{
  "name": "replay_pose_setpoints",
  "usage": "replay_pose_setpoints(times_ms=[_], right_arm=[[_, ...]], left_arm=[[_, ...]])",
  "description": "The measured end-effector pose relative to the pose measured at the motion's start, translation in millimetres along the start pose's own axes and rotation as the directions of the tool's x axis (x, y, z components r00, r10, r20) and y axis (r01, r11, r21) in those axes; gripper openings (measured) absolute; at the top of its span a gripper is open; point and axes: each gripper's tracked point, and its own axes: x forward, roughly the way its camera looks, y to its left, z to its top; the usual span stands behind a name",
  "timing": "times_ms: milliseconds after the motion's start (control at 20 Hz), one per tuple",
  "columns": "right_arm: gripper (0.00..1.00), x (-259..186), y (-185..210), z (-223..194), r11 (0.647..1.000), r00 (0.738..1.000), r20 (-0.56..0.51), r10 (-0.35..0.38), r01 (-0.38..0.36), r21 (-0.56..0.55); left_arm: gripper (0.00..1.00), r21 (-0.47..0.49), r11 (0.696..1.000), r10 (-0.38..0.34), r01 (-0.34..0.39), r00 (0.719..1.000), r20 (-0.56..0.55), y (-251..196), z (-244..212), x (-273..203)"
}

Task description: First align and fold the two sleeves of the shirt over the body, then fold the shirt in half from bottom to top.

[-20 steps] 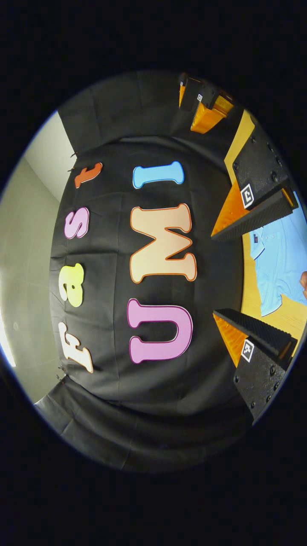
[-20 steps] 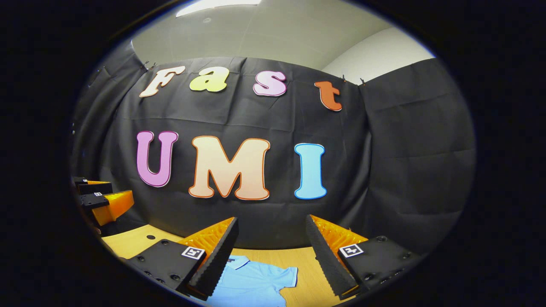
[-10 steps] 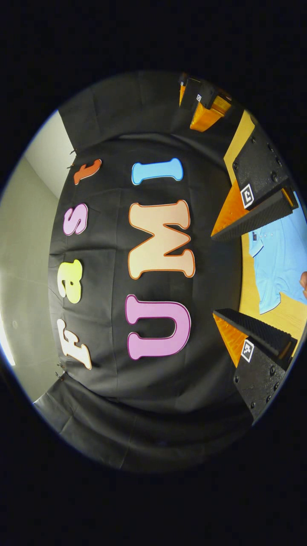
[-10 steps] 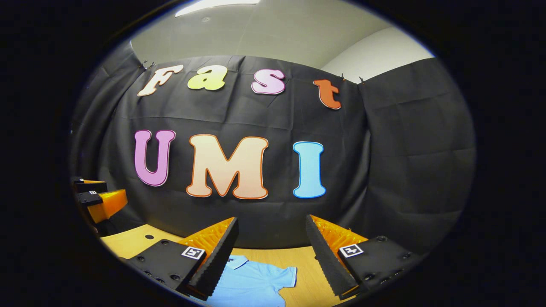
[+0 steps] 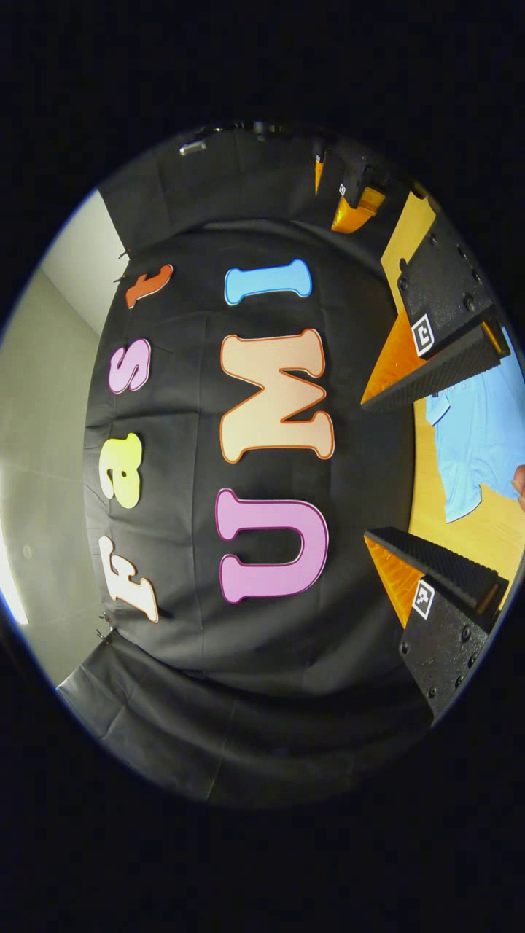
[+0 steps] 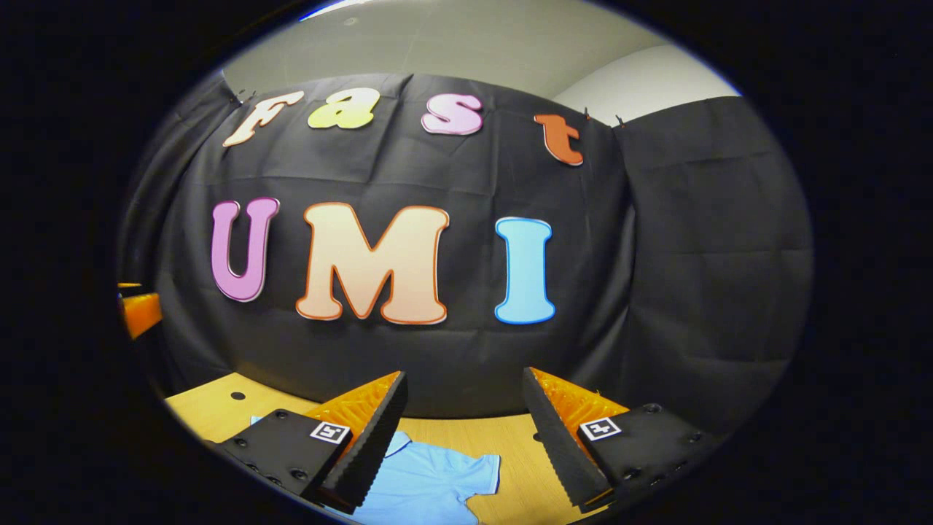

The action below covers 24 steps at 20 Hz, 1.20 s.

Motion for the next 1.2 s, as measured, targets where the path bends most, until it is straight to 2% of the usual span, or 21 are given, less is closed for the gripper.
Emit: replay_pose_setpoints(times_ms=[200, 350, 500, 700, 1200], right_arm=[[0.98, 37.4, -14.9, -29.0, 0.999, 0.999, -0.027, -0.033, 0.032, -0.019], [0.98, 67.1, -17.7, -67.4, 0.999, 0.993, -0.11, -0.035, 0.032, -0.026], [0.99, 89.6, -17.4, -119.5, 0.999, 0.972, -0.232, -0.04, 0.034, -0.028], [0.99, 108.2, -20.4, -173.0, 0.997, 0.944, -0.324, -0.059, 0.039, -0.07], [0.99, 136.7, -34.7, -286.1, 0.991, 0.853, -0.51, -0.111, 0.057, -0.122]], left_arm=[[0.94, 0.002, 0.999, 0.041, -0.041, 0.999, -0.012, 22.1, -5.7, -0.6], [0.94, 0.009, 0.998, 0.064, -0.064, 0.998, -0.024, 34.7, -10.5, 1.9], [0.95, 0.009, 0.997, 0.078, -0.078, 0.996, -0.035, 41.8, -16.2, 4.7], [0.95, 0.016, 0.996, 0.085, -0.085, 0.995, -0.052, 45.7, -22.6, 12.5], [0.95, -0.019, 0.998, 0.056, -0.059, 0.991, -0.125, 42.0, -56.6, 34.8]])
